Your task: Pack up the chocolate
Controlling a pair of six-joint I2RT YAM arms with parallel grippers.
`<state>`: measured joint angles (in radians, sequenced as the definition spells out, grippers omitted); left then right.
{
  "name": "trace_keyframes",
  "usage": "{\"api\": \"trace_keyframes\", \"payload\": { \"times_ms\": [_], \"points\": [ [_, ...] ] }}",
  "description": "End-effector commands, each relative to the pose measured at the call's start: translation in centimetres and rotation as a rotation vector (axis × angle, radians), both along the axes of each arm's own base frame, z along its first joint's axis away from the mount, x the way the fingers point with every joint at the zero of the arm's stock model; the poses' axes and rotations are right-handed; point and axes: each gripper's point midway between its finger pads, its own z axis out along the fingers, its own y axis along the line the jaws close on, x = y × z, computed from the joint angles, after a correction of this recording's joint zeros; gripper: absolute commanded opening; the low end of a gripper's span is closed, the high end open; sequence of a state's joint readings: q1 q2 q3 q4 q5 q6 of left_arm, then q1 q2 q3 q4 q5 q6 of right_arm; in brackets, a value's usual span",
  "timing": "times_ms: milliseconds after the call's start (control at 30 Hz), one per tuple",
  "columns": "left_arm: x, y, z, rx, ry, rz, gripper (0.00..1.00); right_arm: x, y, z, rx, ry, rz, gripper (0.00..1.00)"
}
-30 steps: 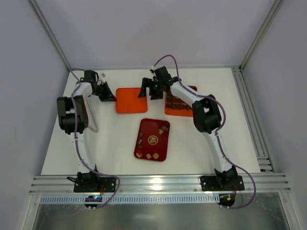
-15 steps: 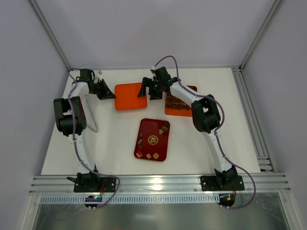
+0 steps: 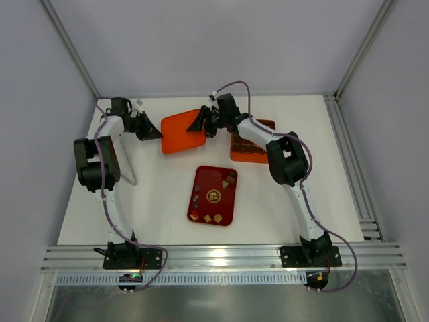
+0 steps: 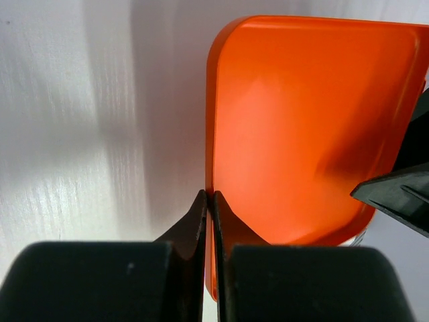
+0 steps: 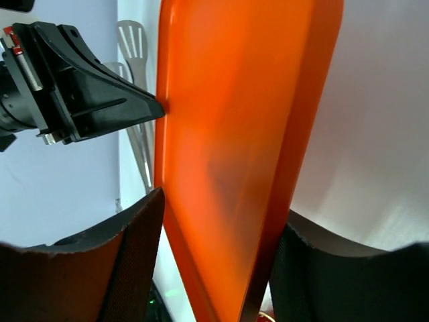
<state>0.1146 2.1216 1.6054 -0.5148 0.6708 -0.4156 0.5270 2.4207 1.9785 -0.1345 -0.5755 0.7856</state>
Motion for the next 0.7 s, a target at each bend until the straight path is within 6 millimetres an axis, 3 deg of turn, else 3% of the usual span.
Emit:
{"api": "trace_keyframes", "payload": {
  "times_ms": [0,200,300,467,600,633,667],
  "points": [
    [0.3,-0.4,4.1,-0.034,-0.1,-0.014,0.0,-0.3,0.9,6.2,0.144,-0.059,0.025,0.5],
    [-0.1,-0.4,4.8,-0.026,-0.11,-0.01,0.0,-0.8,0.6,7.9,0.193,-0.058,0.022,0.15],
    [-0.2,0.0,5.7,0.0,-0.131,0.006,0.04,-1.1,0.4,8.9,0.208,-0.062,0.023,0.04],
    [-0.5,0.5,6.9,0.042,-0.164,0.025,0.25,-1.5,-0.1,10.0,0.213,-0.056,0.016,0.04],
    [-1.1,0.6,9.1,0.117,-0.225,0.033,0.49,-1.8,-0.7,11.0,0.204,-0.044,0.001,0.04],
    [-1.3,1.0,10.7,0.172,-0.277,0.039,0.55,-1.8,-1.2,11.1,0.191,-0.029,-0.012,0.04],
    [-1.9,0.0,11.2,0.207,-0.291,0.012,0.57,-1.9,-1.6,11.0,0.175,-0.009,-0.022,0.04]
  ]
}}
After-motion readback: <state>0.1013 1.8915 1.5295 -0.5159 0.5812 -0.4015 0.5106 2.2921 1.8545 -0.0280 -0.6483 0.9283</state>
